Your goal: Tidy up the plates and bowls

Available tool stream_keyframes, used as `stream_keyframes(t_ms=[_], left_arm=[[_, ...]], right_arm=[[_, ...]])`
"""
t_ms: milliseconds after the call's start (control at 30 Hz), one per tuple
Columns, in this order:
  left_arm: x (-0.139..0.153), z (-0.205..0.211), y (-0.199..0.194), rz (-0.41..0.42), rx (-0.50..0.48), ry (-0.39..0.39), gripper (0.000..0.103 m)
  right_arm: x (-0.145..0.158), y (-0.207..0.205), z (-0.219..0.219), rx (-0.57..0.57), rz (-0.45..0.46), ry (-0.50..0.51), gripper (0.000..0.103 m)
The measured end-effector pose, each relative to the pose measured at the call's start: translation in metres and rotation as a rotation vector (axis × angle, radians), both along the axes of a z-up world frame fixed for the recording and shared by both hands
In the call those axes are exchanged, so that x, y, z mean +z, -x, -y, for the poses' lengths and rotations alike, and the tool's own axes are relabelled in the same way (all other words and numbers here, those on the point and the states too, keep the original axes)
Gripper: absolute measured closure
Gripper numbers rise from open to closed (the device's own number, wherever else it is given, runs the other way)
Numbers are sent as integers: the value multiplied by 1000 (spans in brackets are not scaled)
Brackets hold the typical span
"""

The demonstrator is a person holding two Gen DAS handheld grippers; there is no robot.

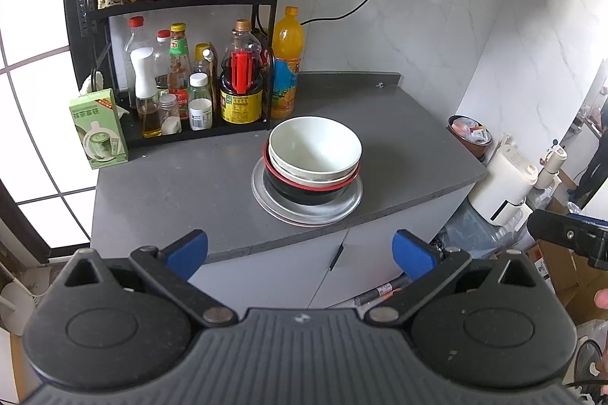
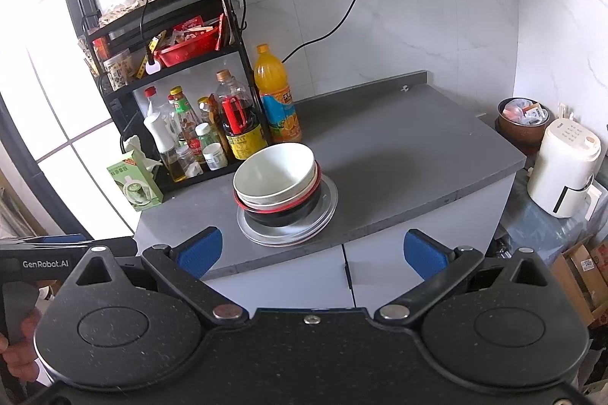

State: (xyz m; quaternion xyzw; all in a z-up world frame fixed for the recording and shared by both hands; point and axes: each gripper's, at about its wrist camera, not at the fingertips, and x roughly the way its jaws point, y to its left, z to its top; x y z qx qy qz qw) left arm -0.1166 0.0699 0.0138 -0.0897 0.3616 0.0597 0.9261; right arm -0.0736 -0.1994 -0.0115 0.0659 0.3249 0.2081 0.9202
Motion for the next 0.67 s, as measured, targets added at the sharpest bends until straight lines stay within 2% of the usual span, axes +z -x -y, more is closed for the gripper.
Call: stream_keyframes(t_ms=[667], left_arm=[[-8, 17, -33, -35, -30, 10, 1]], right_arm=[[-10, -19, 13, -15, -63, -36, 0]])
